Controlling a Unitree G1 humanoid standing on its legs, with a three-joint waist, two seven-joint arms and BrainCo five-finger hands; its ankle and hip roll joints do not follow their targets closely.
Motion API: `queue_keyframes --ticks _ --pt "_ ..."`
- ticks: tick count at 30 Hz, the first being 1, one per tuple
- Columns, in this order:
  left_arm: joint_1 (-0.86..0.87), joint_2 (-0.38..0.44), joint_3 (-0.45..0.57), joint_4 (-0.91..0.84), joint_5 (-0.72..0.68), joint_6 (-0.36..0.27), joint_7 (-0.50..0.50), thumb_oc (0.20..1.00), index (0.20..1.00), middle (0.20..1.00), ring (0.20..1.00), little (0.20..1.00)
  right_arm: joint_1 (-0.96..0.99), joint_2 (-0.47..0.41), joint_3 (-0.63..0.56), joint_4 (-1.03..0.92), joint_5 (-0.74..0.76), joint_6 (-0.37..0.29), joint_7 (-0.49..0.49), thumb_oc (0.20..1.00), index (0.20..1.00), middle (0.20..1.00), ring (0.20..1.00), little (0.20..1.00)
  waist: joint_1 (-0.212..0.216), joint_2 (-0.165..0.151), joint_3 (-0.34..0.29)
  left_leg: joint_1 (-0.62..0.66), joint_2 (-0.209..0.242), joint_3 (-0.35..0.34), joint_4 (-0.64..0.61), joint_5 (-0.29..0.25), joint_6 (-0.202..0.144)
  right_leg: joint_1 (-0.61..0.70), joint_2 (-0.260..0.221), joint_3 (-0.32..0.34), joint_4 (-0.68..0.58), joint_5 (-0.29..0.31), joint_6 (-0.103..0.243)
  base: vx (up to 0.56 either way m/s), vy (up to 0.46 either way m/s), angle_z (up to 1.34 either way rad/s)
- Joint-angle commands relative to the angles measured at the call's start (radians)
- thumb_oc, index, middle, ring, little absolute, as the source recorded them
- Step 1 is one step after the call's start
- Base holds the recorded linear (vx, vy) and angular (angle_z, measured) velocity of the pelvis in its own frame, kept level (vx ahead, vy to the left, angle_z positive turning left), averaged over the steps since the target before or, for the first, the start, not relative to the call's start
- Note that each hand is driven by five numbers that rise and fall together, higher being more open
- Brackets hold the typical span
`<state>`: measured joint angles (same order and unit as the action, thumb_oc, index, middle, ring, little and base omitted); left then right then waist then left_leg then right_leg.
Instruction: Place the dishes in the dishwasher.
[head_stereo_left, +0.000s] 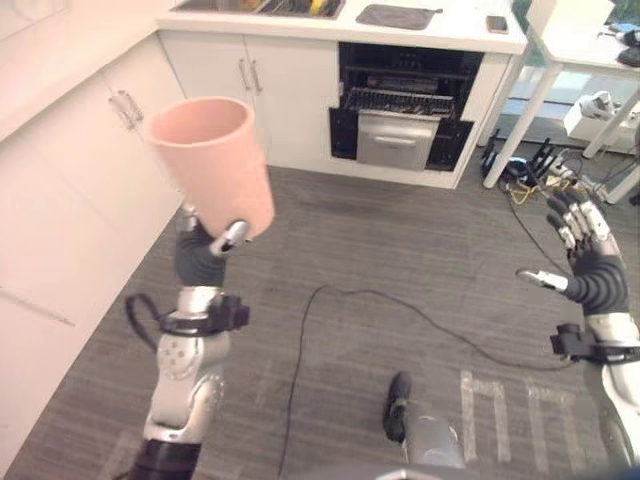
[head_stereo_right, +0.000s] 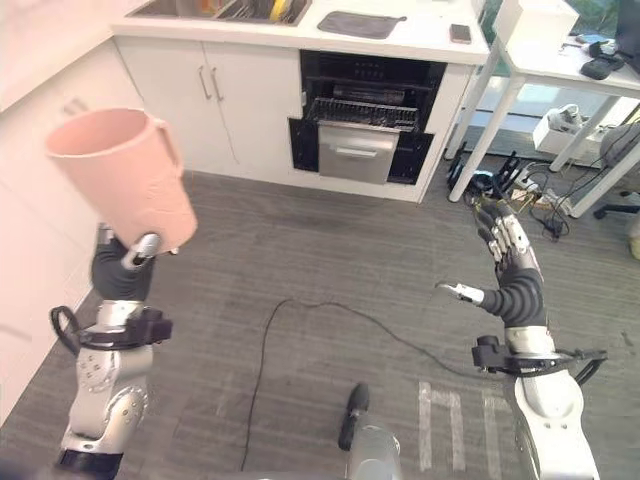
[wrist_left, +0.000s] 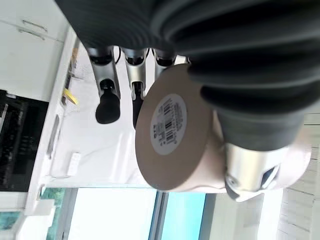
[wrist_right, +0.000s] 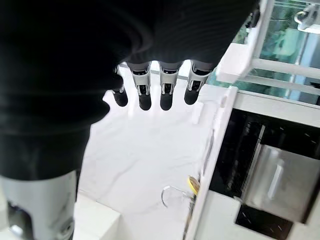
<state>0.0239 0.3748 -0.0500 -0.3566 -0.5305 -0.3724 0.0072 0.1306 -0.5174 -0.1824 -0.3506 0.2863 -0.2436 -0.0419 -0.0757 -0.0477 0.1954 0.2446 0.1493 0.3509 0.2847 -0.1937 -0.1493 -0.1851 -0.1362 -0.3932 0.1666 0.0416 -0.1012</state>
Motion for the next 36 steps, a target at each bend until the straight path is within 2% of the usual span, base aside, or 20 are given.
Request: queue_keyframes --ticks 1,2,3,4,5,7,10,11,12,14,17,19,22,23,26,27,29,32,34,36 --pt "0.01 0.053 0.023 -0.057 -0.024 -0.038 0.01 0.2 0.2 0.2 0.2 0.2 0.006 -0.038 0.006 -0.078 0.023 -0.041 -0.009 1.0 1.0 1.0 1.0 1.0 -0.013 0.005 -0.086 -0.128 -0.003 0.021 0.048 0.071 0.052 0.144 -0.048 -0.036 -0.171 0.022 0.216 0.34 -0.401 -0.38" --pt "0.015 0.04 0.033 -0.056 -0.026 -0.045 0.021 0.2 0.2 0.2 0.2 0.2 -0.008 -0.05 0.006 -0.071 0.026 -0.032 0.014 1.0 1.0 1.0 1.0 1.0 -0.013 0.009 -0.086 -0.187 0.016 0.025 0.206 0.15 0.012 0.18 -0.016 -0.031 -0.195 -0.007 0.172 0.3 -0.356 -0.73" --pt "0.017 0.035 0.037 -0.059 -0.024 -0.044 0.021 0.2 0.2 0.2 0.2 0.2 -0.012 -0.051 0.006 -0.068 0.025 -0.031 0.023 1.0 1.0 1.0 1.0 1.0 -0.011 0.006 -0.083 -0.227 0.031 0.035 0.272 0.186 -0.002 0.202 -0.008 -0.032 -0.203 -0.021 0.157 0.29 -0.342 -0.6" --pt "0.016 0.033 0.037 -0.056 -0.023 -0.044 0.018 0.2 0.2 0.2 0.2 0.2 -0.015 -0.052 0.007 -0.068 0.02 -0.027 0.019 1.0 1.0 1.0 1.0 1.0 -0.008 0.001 -0.076 -0.273 0.051 0.038 0.308 0.187 -0.003 0.22 -0.009 -0.035 -0.206 -0.028 0.151 0.22 -0.202 -0.58" --pt "0.008 0.025 0.038 -0.05 -0.014 -0.039 0.016 0.2 0.2 0.2 0.2 0.2 -0.036 -0.06 0.016 -0.068 0.015 -0.008 0.005 1.0 1.0 1.0 1.0 1.0 -0.006 0.005 -0.063 -0.304 0.075 0.065 0.265 0.156 0.016 0.246 -0.002 -0.042 -0.208 -0.046 0.153 0.25 -0.08 -0.38" --pt "0.023 0.022 0.049 -0.046 -0.007 -0.059 0.025 0.2 0.2 0.2 0.2 0.2 -0.043 -0.055 0.014 -0.073 0.021 -0.011 0.025 1.0 1.0 1.0 1.0 1.0 -0.009 0.023 -0.057 -0.276 0.076 0.112 0.032 0.173 0.045 0.278 0.014 -0.013 -0.217 -0.065 0.165 0.29 0.12 -0.21" --pt "0.063 0.023 0.052 -0.041 -0.019 -0.102 0.034 0.2 0.2 0.2 0.2 0.2 0.023 -0.051 -0.016 -0.098 0.035 -0.044 0.089 1.0 1.0 1.0 1.0 1.0 -0.009 0.04 -0.075 -0.254 0.086 0.085 -0.279 0.268 0.028 0.309 0.016 0.007 -0.247 -0.072 0.191 0.32 0.254 -0.57" --pt "0.076 0.023 0.052 -0.037 -0.031 -0.119 0.024 0.2 0.2 0.2 0.2 0.2 0.038 -0.059 -0.028 -0.1 0.032 -0.044 0.101 1.0 1.0 1.0 1.0 1.0 -0.007 0.047 -0.085 -0.25 0.112 0.069 -0.349 0.315 0.003 0.323 0.02 0.017 -0.25 -0.096 0.199 0.4 0.358 -1.16" --pt "0.083 0.021 0.048 -0.029 -0.038 -0.138 0.011 0.2 0.2 0.2 0.2 0.2 0.044 -0.074 -0.044 -0.096 0.044 -0.048 0.109 1.0 1.0 1.0 1.0 1.0 -0.008 0.053 -0.085 -0.266 0.14 0.085 -0.359 0.364 -0.003 0.324 0.027 0.007 -0.246 -0.105 0.192 0.41 0.359 -1.1" --pt "0.088 0.021 0.047 -0.018 -0.054 -0.171 -0.006 0.2 0.2 0.2 0.2 0.2 0.034 -0.104 -0.075 -0.091 0.092 -0.042 0.124 1.0 1.0 1.0 1.0 1.0 -0.013 0.051 -0.092 -0.254 0.144 0.109 -0.36 0.323 -0.011 0.337 0.01 -0.003 -0.216 -0.145 0.203 0.4 0.44 -0.6" --pt "0.055 0.03 0.039 -0.005 -0.061 -0.169 0.002 0.2 0.2 0.2 0.2 0.2 0.023 -0.114 -0.089 -0.09 0.113 -0.025 0.121 1.0 1.0 1.0 1.0 1.0 -0.011 0.044 -0.096 -0.246 0.1 0.106 -0.362 0.279 0.023 0.33 -0.024 0.004 -0.132 -0.185 0.225 0.33 0.483 0.16" --pt "0.024 0.033 0.034 0.001 -0.054 -0.163 -0.013 0.2 0.2 0.2 0.2 0.2 0.027 -0.089 -0.093 -0.094 0.111 -0.026 0.113 1.0 1.0 1.0 1.0 1.0 -0.002 0.04 -0.099 -0.252 0.057 0.1 -0.366 0.271 0.065 0.311 -0.047 0.004 -0.038 -0.195 0.241 0.3 0.469 0.76" --pt "-0.006 0.04 0.034 0.002 -0.053 -0.124 -0.023 0.2 0.2 0.2 0.2 0.2 0.037 -0.051 -0.084 -0.105 0.073 -0.026 0.09 1.0 1.0 1.0 1.0 1.0 0.003 0.032 -0.102 -0.224 -0.034 0.022 -0.372 0.22 0.127 0.218 -0.107 0.051 0.211 -0.11 0.28 0.41 0.495 0.78" --pt "-0.011 0.042 0.035 -0.002 -0.051 -0.109 -0.02 0.2 0.2 0.2 0.2 0.2 0.04 -0.036 -0.082 -0.107 0.063 -0.02 0.097 1.0 1.0 1.0 1.0 1.0 0.007 0.033 -0.105 -0.216 -0.062 -0.001 -0.372 0.201 0.144 0.189 -0.124 0.061 0.311 -0.106 0.284 0.39 0.457 0.54" --pt "-0.02 0.039 0.043 -0.015 -0.048 -0.071 -0.019 0.2 0.2 0.2 0.2 0.2 0.053 -0.028 -0.077 -0.113 0.044 -0.004 0.102 1.0 1.0 1.0 1.0 1.0 0.017 0.046 -0.11 -0.206 -0.099 -0.051 -0.372 0.179 0.172 0.099 -0.136 0.076 0.503 -0.072 0.273 0.32 0.311 0.34" --pt "-0.014 0.037 0.046 -0.021 -0.045 -0.063 -0.02 0.2 0.2 0.2 0.2 0.2 0.057 -0.022 -0.074 -0.114 0.041 -0.003 0.104 1.0 1.0 1.0 1.0 1.0 0.015 0.045 -0.108 -0.201 -0.107 -0.058 -0.372 0.171 0.174 0.064 -0.143 0.077 0.518 -0.061 0.27 0.25 0.083 0.21" --pt "-0.011 0.037 0.047 -0.02 -0.043 -0.054 -0.015 0.2 0.2 0.2 0.2 0.2 0.056 -0.023 -0.07 -0.109 0.045 0.0 0.107 1.0 1.0 1.0 1.0 1.0 0.011 0.036 -0.105 -0.19 -0.102 -0.046 -0.372 0.165 0.168 0.041 -0.151 0.036 0.428 -0.052 0.26 0.18 -0.076 0.06" --pt "-0.038 0.049 0.023 -0.019 -0.012 -0.054 0.014 0.2 0.2 0.2 0.2 0.2 0.042 -0.044 -0.063 -0.104 0.069 -0.002 0.09 1.0 1.0 1.0 1.0 1.0 -0.007 0.01 -0.089 -0.164 -0.083 -0.001 -0.372 0.147 0.142 0.053 -0.168 -0.022 0.102 -0.005 0.261 0.14 -0.295 -0.01" --pt "-0.059 0.048 -0.021 -0.019 0.032 -0.068 0.033 0.2 0.2 0.2 0.2 0.2 0.037 -0.036 -0.041 -0.1 0.061 -0.024 0.061 1.0 1.0 1.0 1.0 1.0 -0.031 -0.012 -0.074 -0.142 -0.087 0.015 -0.372 0.11 0.139 0.051 -0.206 0.033 -0.028 0.131 0.305 0.18 -0.397 0.3" --pt "-0.051 0.047 -0.03 -0.024 0.045 -0.079 0.034 0.2 0.2 0.2 0.2 0.2 0.042 -0.013 -0.023 -0.104 0.04 -0.029 0.057 1.0 1.0 1.0 1.0 1.0 -0.028 -0.015 -0.066 -0.117 -0.082 0.028 -0.372 0.091 0.14 0.045 -0.246 0.028 -0.047 0.174 0.327 0.21 -0.406 0.9"
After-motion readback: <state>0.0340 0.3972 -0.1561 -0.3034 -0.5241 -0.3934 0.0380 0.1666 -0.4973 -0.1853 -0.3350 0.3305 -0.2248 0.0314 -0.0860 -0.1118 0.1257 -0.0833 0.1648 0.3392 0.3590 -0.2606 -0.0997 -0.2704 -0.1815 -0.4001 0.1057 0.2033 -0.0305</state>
